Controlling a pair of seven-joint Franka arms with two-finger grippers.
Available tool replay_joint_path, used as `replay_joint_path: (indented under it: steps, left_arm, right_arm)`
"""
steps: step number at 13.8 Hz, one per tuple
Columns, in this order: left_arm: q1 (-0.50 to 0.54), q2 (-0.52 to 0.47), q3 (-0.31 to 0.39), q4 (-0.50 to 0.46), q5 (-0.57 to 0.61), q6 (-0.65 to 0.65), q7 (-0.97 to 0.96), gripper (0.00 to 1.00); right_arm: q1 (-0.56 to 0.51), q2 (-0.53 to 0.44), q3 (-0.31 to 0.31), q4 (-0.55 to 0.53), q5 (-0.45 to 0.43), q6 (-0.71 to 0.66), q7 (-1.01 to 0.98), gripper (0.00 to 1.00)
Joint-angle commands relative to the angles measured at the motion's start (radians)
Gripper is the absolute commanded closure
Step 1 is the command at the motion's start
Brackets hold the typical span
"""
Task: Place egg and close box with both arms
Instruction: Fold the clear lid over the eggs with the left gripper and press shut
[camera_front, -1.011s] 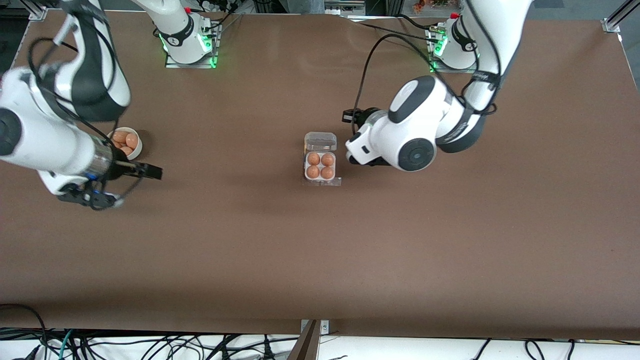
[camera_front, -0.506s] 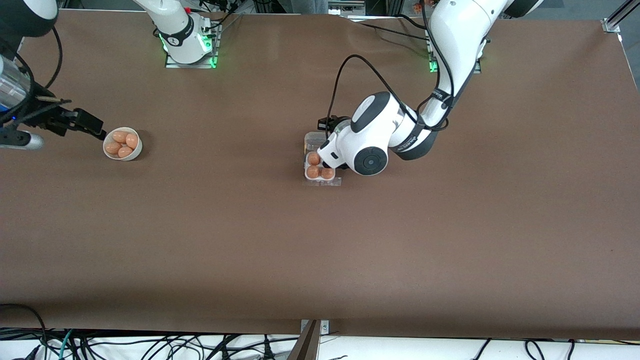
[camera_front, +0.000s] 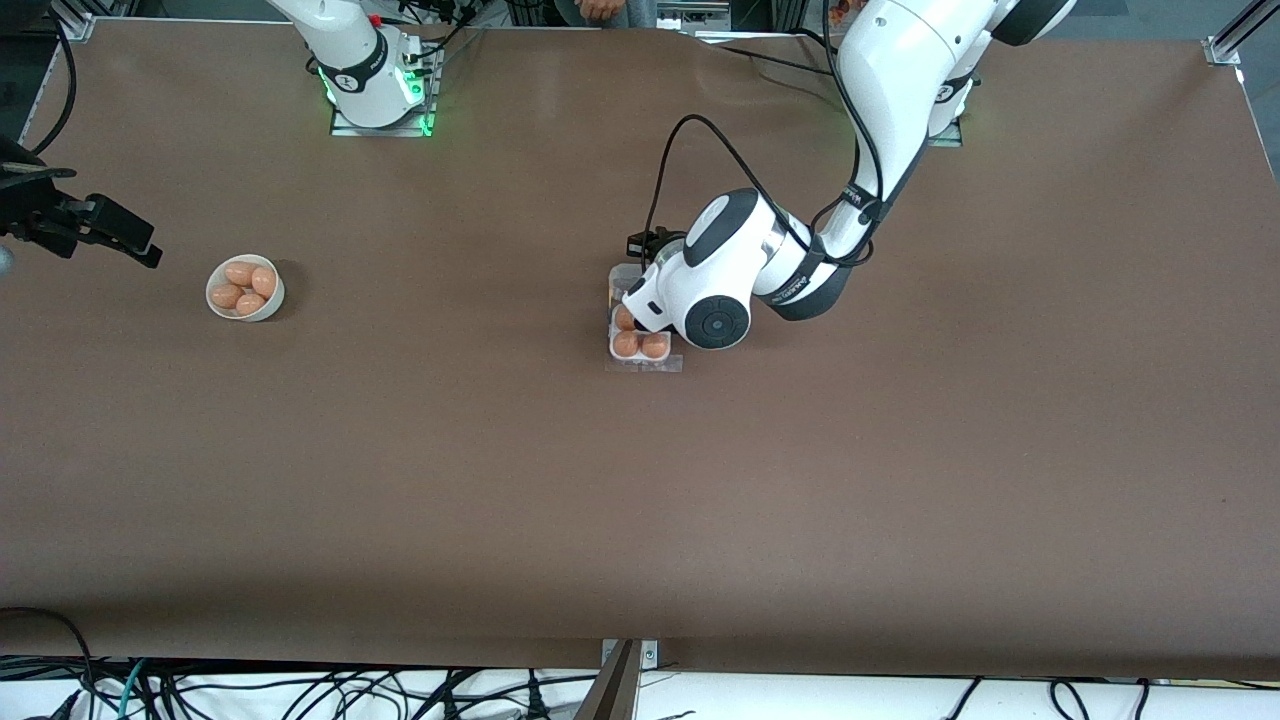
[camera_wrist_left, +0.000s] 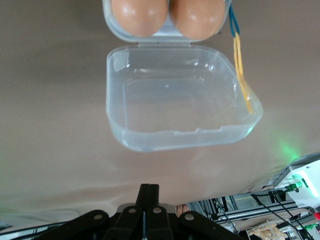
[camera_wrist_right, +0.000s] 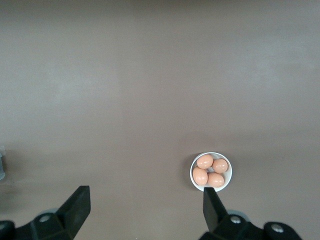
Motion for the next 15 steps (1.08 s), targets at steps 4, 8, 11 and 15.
replay_joint_path:
  steps: [4,8,11,15]
  left_arm:
    - [-0.033,0.039,0.018,0.033,0.001,0.107,-0.013,1.00]
    - [-0.033,0.036,0.053,0.045,0.021,0.123,-0.011,1.00]
    - [-0.022,0.036,0.059,0.076,0.050,0.135,-0.004,0.99]
    - [-0.022,0.035,0.086,0.123,0.050,0.157,-0.002,0.97]
  right_arm:
    - [-0.015,0.033,0.037,0.029,-0.007,-0.023,0.000,0.00]
    - [-0.011,0.038,0.037,0.029,-0.007,-0.023,0.001,0.00]
    - [-0.015,0.039,0.034,0.029,-0.007,-0.023,-0.005,0.00]
    - [-0.015,0.039,0.034,0.029,-0.007,-0.023,-0.005,0.00]
